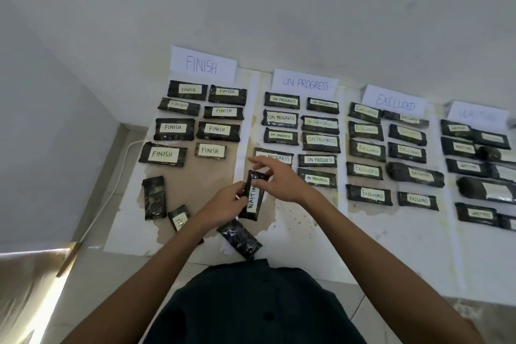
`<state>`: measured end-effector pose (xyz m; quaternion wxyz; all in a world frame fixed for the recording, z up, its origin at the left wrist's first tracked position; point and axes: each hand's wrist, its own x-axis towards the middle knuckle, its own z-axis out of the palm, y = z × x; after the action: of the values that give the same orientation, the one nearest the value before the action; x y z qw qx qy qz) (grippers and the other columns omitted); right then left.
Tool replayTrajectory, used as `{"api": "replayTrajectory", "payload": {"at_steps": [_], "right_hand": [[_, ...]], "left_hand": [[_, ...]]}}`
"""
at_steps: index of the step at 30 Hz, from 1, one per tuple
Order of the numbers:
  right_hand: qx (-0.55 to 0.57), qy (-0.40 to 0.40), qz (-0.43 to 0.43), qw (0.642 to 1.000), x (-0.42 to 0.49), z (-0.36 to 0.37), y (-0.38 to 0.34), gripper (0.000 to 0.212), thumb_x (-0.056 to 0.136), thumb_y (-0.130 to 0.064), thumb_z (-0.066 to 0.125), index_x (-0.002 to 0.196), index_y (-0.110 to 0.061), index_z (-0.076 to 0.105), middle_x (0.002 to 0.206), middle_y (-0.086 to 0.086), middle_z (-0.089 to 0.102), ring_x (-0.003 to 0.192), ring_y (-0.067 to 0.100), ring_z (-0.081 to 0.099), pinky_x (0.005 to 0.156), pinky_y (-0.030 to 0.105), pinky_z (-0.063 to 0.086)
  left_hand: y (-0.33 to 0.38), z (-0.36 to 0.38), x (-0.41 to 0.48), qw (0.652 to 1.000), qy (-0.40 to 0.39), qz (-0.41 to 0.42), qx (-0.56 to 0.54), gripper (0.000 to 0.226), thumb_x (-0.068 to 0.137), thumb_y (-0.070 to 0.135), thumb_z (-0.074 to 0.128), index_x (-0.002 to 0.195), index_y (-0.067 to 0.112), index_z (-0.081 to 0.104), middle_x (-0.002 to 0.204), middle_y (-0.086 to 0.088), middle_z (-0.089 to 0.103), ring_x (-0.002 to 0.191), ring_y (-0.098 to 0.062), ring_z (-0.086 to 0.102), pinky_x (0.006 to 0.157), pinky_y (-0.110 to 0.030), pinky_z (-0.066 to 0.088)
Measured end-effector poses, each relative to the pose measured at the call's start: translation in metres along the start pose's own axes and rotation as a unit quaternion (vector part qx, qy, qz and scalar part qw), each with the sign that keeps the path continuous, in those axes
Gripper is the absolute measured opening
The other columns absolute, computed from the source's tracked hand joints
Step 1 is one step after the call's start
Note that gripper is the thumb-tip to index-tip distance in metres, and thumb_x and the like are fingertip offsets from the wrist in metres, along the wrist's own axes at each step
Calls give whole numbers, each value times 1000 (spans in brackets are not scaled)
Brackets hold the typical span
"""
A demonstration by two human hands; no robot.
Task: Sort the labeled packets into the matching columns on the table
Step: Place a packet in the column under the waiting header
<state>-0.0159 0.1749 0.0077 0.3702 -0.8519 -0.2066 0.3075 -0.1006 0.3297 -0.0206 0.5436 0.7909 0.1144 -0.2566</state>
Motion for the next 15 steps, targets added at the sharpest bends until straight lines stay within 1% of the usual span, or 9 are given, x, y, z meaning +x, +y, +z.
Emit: {"api": "replayTrajectory", "payload": {"at_steps": [2, 3, 5, 7, 8, 10, 12, 14, 15], "right_hand": [[-56, -37, -37, 997, -7, -8, 5, 57, 84, -17, 68, 137, -23, 47, 124, 0, 52, 105, 10, 49, 96, 31, 44], [-111, -60, -57, 990, -11, -13, 8, 61, 82, -15, 69, 137, -23, 46, 125, -1, 49, 107, 11, 47, 94, 29, 43], [-264, -76, -96, 957, -20, -21, 18, 63, 78, -12, 68, 136, -23, 46, 129, 1, 45, 111, 17, 46, 90, 32, 45], [-399, -39, -155, 903, -31, -27, 29, 57, 75, -8, 68, 129, -19, 52, 127, 6, 48, 109, 25, 49, 84, 38, 48], [-435, -13, -180, 882, -36, -29, 36, 51, 71, -7, 71, 120, -16, 58, 121, 8, 53, 103, 27, 52, 78, 39, 50], [-450, 30, -200, 870, -46, -36, 51, 41, 62, -5, 76, 101, -12, 66, 104, 10, 59, 88, 27, 55, 67, 35, 50], [-441, 52, -202, 873, -59, -48, 65, 36, 61, -3, 75, 95, -9, 67, 95, 10, 57, 80, 26, 53, 65, 35, 49], [-422, 62, -191, 884, -75, -64, 80, 40, 61, -3, 76, 100, -7, 67, 94, 10, 57, 81, 27, 53, 69, 37, 51], [-414, 69, -181, 889, -84, -73, 88, 42, 60, -4, 77, 101, -6, 68, 94, 10, 58, 81, 28, 55, 69, 37, 52]], "left_hand": [[10, 3, 2, 999, -33, 9, 28, 20, 92, 13, 43, 106, 18, 57, 94, -1, 61, 87, -17, 57, 74, -28, 45], [15, 5, 4, 998, -49, 12, 37, 21, 93, 12, 42, 106, 18, 57, 95, -3, 61, 87, -18, 57, 75, -30, 45], [26, 11, 9, 995, -78, 15, 59, 24, 93, 11, 39, 108, 20, 57, 98, -3, 62, 90, -19, 59, 76, -31, 47], [38, 19, 13, 989, -106, 28, 99, 23, 93, 10, 38, 97, 26, 55, 90, 1, 60, 84, -18, 57, 69, -27, 44], [45, 25, 15, 986, -114, 36, 118, 25, 93, 10, 38, 88, 30, 52, 82, 4, 57, 78, -18, 53, 65, -25, 40], [57, 38, 20, 981, -122, 45, 145, 26, 93, 10, 39, 79, 31, 47, 75, 6, 50, 72, -16, 48, 60, -24, 35], [67, 53, 25, 977, -119, 56, 170, 14, 95, 19, 44, 97, 28, 55, 89, 5, 56, 79, -12, 53, 68, -25, 42], [73, 70, 35, 970, -77, 86, 213, 30, 93, 32, 49, 122, 25, 53, 106, 1, 57, 98, -16, 54, 86, -33, 46], [76, 79, 38, 962, -43, 109, 248, 39, 92, 38, 50, 128, 25, 50, 112, 1, 56, 106, -18, 51, 92, -35, 44]]}}
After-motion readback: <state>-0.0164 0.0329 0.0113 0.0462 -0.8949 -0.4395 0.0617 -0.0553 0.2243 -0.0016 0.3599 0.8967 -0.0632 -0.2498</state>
